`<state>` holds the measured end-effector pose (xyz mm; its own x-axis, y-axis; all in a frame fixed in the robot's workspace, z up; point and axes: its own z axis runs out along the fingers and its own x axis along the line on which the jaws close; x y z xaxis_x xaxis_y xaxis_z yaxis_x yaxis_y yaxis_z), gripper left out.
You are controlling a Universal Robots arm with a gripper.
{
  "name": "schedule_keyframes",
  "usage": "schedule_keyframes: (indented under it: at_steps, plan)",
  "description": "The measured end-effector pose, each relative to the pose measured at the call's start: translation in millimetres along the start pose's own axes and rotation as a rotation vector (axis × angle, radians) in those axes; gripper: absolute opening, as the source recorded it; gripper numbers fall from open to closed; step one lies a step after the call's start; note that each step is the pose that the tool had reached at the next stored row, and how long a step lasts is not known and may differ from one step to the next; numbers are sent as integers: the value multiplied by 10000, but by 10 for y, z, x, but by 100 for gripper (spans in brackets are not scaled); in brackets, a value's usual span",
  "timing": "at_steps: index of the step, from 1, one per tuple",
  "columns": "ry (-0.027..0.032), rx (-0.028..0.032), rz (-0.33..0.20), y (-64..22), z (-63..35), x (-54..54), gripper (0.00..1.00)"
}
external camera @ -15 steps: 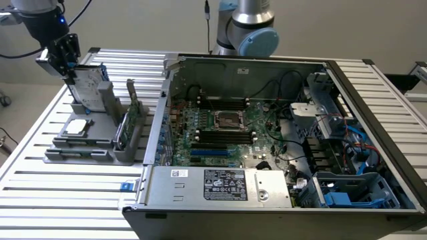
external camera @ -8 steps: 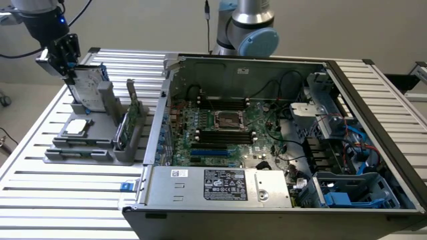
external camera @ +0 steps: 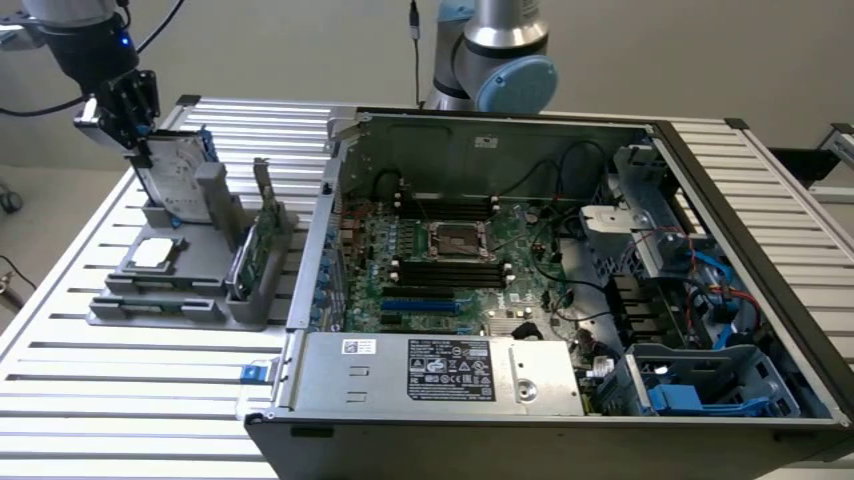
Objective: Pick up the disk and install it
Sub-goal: 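Pick up the disk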
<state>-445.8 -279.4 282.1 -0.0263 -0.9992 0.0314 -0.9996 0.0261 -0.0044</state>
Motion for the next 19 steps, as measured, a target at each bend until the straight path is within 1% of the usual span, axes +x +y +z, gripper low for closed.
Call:
schedule_keyframes:
  at_steps: [6, 19]
  plan:
    - [36, -21, -1, 0, 0, 0, 33]
    - [37, -22, -2, 0, -10, -1, 33]
